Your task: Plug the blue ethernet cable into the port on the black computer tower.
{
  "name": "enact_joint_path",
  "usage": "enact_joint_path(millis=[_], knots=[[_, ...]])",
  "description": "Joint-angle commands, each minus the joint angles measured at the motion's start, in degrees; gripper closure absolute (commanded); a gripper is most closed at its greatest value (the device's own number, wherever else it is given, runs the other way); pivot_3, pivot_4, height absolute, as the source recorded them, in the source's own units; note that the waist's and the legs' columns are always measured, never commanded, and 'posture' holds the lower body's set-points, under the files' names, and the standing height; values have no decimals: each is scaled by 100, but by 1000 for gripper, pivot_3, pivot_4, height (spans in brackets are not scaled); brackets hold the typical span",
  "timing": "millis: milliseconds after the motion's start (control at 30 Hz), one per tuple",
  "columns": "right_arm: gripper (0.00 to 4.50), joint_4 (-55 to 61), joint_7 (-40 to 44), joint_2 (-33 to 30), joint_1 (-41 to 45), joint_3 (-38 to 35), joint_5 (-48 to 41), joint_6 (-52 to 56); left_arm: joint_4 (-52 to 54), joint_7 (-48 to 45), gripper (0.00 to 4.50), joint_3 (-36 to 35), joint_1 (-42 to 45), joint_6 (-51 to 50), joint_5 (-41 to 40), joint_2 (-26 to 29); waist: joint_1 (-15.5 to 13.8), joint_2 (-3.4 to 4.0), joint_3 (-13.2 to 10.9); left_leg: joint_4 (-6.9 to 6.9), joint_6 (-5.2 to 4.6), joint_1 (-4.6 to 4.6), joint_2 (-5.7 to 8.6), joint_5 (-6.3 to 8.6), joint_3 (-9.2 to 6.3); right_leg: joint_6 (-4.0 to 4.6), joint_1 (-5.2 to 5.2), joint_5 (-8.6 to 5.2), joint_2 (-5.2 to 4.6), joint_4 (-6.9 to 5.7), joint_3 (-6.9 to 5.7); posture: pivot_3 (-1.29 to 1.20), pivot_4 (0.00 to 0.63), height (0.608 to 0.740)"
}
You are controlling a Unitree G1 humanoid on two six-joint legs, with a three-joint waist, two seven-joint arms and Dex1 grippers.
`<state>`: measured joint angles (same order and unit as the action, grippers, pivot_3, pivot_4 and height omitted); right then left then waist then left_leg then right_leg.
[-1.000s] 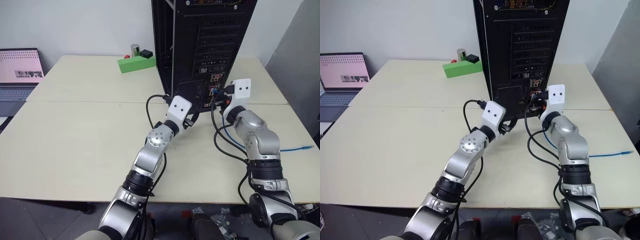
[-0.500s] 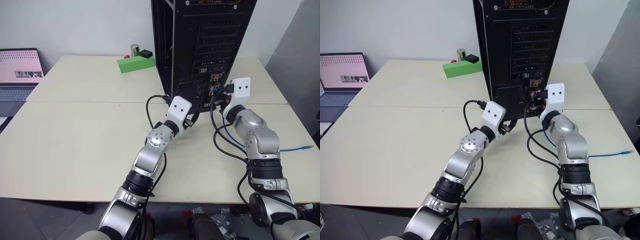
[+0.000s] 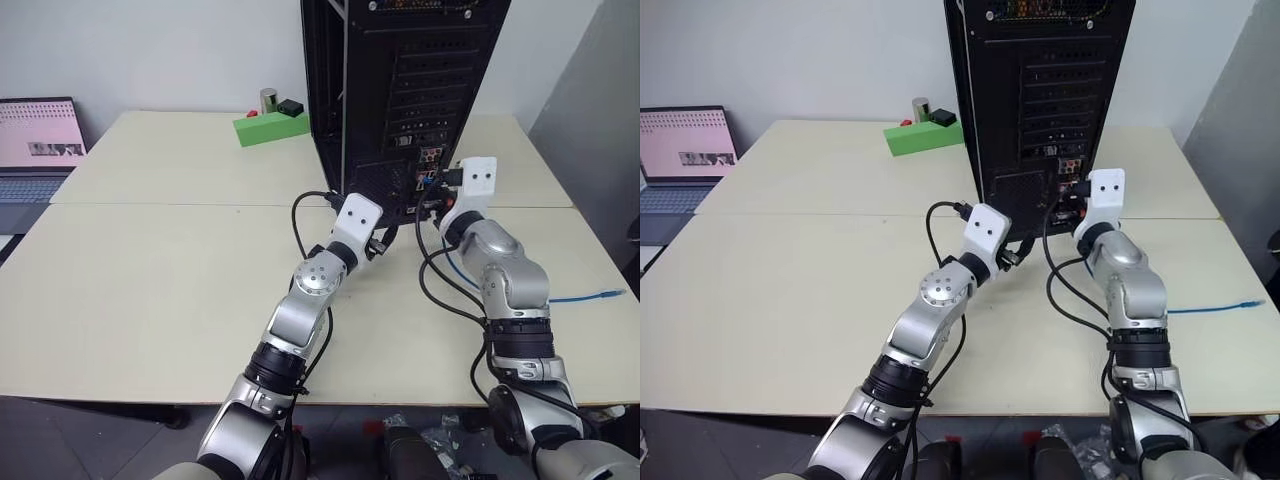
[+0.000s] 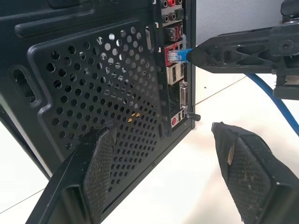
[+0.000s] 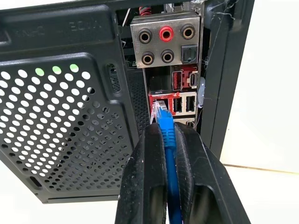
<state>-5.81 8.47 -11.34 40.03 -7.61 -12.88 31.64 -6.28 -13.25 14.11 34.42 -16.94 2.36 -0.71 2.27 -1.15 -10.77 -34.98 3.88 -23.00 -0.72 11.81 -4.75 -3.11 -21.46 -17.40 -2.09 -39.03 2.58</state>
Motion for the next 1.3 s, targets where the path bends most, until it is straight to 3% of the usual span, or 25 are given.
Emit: enact_joint_path(millis=[33,1300], knots=[[4492,61,-70,-44,278,-96,24,-231,277,-33,1038,-41,33,77,-3,-6,9,0,0,0,0,0,0,0,0,0,0,0,0,-1,0,0,150,740],[4495,-651,-405,382,514,1,279,-948,344,-106,1038,-39,-22,91,-33,-28,77,1,0,0,0,1,-1,0,0,-1,-1,1,1,-3,2,0,150,740]])
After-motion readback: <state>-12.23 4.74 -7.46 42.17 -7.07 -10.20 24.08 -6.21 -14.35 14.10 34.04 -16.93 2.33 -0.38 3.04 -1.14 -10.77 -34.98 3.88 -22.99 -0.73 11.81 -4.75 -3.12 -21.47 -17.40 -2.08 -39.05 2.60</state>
